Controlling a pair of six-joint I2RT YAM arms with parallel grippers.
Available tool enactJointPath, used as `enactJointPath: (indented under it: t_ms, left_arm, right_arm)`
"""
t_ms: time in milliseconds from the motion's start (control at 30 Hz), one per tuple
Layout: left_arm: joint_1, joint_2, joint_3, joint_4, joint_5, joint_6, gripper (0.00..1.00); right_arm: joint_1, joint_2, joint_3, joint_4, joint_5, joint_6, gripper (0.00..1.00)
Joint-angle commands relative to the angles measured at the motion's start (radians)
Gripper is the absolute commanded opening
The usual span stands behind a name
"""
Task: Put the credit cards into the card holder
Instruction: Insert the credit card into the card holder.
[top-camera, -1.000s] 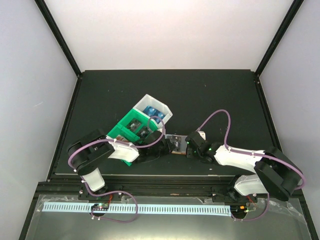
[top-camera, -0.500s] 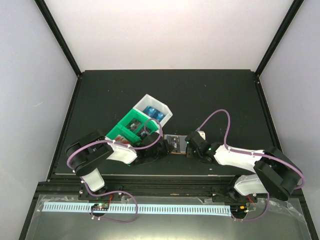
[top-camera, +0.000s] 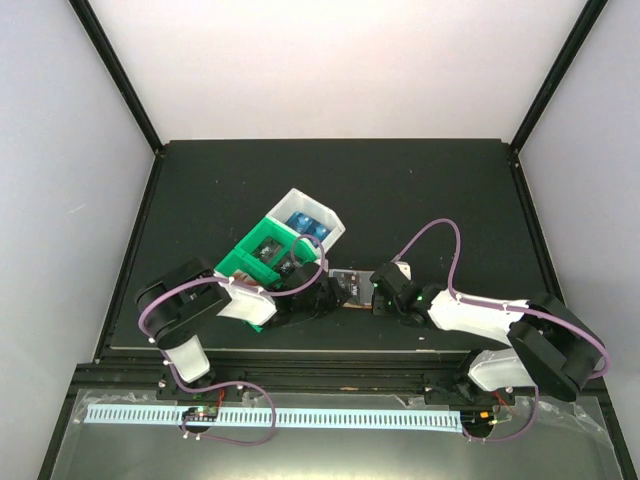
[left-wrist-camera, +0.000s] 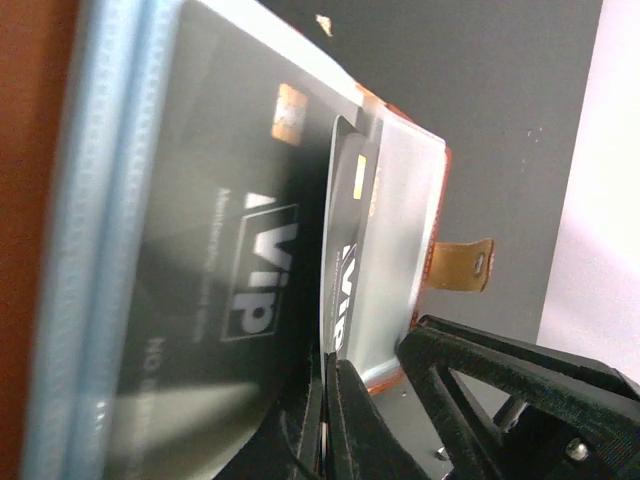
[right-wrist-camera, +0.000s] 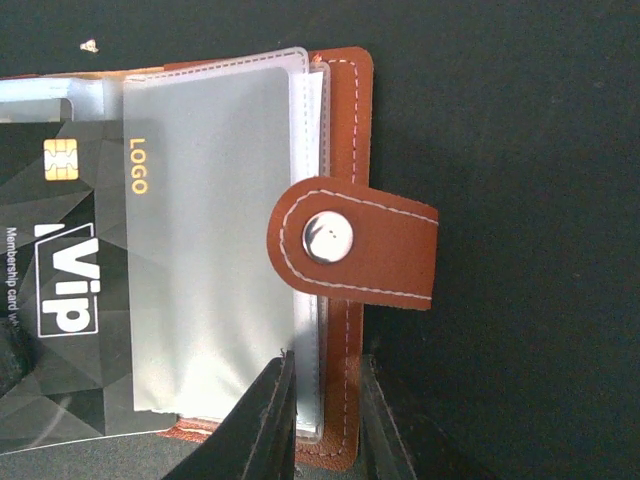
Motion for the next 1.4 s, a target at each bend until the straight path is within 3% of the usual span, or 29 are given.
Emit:
enactJointPath:
  t_ms: [0, 300, 467, 767, 867, 1067, 1367]
  left_arm:
    - [0.004, 0.042, 0.037, -0.076, 0.019, 0.013, 0.01]
    - [0.004, 0.083, 0.032, 0.011, 0.031, 0.042, 0.03]
    - [-0.001, 0.101, 0.042, 0.034, 0.037, 0.066, 0.08]
    - [-0.016, 0.039, 0.042, -0.104, -0.027, 0.160, 0.19]
    - [-0.022, -0.004, 0.041, -0.171, -0.088, 0.180, 0.18]
    - [-0.025, -0.015, 0.045, -0.183, -0.120, 0.191, 0.02]
    - [-0.028, -0.008, 0.013, -0.156, -0.156, 0.140, 0.01]
  right_arm:
    - [0.006, 0.028, -0.036, -0.084, -0.031, 0.016, 0.20]
    - [0.005, 0.022, -0.038, -0.080, -0.029, 0.012, 0.20]
    - [0.006, 0.021, -0.039, -0.077, -0.030, 0.011, 0.20]
    - [0.006, 0.019, -0.039, -0.072, -0.032, 0.013, 0.20]
    - [0.005, 0.020, -0.041, -0.068, -0.032, 0.013, 0.20]
    - [0.005, 0.027, -0.041, -0.064, -0.036, 0.011, 0.20]
    - [0.006, 0.022, -0.047, -0.029, -0.083, -0.015, 0.20]
